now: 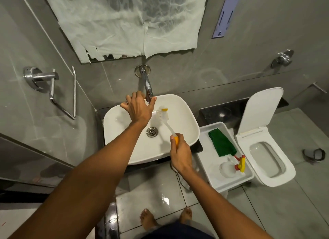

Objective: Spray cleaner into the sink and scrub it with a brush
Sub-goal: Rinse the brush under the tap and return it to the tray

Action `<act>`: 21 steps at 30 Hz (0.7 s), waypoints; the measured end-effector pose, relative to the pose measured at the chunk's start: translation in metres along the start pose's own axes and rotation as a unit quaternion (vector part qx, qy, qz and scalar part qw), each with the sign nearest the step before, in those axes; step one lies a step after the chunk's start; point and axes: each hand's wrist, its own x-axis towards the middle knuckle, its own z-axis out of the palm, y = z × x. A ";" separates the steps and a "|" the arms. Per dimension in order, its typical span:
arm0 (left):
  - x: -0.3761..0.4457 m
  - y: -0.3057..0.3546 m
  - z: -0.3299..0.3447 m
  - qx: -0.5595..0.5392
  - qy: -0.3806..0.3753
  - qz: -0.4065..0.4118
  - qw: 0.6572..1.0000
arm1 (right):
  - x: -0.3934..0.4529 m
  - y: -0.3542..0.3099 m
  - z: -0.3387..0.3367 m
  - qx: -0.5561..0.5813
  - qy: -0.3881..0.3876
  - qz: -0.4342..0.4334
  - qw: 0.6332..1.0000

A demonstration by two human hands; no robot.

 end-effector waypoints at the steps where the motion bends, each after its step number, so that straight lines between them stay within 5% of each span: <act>1: -0.005 -0.004 0.001 0.001 0.016 -0.001 1.000 | 0.000 0.002 -0.003 0.003 0.003 0.000 1.000; 4: -0.022 -0.011 0.009 -0.001 0.076 0.058 0.995 | 0.003 0.011 -0.018 0.019 0.007 0.000 1.000; 9: -0.039 0.010 0.037 -0.045 0.055 0.237 0.969 | 0.012 0.036 -0.052 0.061 0.059 0.006 0.996; 15: -0.057 0.068 0.086 -0.035 -0.053 0.274 0.960 | 0.031 0.093 -0.100 0.067 0.136 0.051 0.987; 21: -0.082 0.101 0.142 -0.013 -0.163 0.265 0.950 | 0.052 0.177 -0.121 -0.015 0.119 0.137 0.983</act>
